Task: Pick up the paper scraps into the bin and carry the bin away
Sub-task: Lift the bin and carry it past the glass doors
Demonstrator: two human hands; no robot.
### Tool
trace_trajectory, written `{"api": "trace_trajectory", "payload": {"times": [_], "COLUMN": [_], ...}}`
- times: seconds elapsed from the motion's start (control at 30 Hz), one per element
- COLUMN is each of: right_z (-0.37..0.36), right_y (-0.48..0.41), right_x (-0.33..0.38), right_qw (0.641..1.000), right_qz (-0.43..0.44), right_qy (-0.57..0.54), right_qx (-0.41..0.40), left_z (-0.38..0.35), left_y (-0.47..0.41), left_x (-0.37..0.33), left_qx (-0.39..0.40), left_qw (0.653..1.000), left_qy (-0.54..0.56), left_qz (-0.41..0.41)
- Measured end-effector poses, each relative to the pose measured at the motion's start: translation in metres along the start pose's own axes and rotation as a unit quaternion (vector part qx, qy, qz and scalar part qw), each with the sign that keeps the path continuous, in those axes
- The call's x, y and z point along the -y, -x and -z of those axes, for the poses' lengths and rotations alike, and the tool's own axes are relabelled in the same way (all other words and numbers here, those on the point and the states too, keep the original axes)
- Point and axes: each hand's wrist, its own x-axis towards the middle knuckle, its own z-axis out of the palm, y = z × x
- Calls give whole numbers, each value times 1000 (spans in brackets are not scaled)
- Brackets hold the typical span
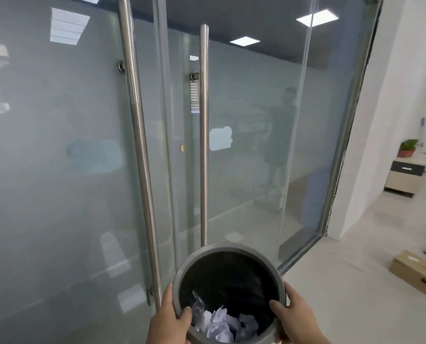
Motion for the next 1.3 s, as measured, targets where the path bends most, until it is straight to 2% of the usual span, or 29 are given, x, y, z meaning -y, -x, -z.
{"api": "trace_trajectory", "payload": {"times": [0.27,0.43,0.6,0.7,0.97,1.13,1.3], "right_z": [-67,-144,-237,-290,-413,-455,-473], "right_y": [-15,-14,-6,9,17,-2,-28], "right_x": [-78,-177,-307,-387,-587,-651,-673], "right_qw": [996,986,958,948,940,949,963], "right_qz": [-58,-139,-228,-239,-267,-254,-212], "right_qy": [33,74,160,196,202,185,159], "right_qx": [56,55,74,79,60,37,38], "left_z": [-48,-101,-167,-210,-330,-380,-391], "left_y": [-17,-18,-4,8,15,-5,-27], "left_x": [105,222,361,443,645,719,740], "left_qx": [17,55,88,105,127,122,104], "left_qw": [996,992,983,977,968,978,987], "left_qy": [-16,-43,-76,-110,-161,-114,-98], "left_qz": [84,104,139,149,142,124,77]}}
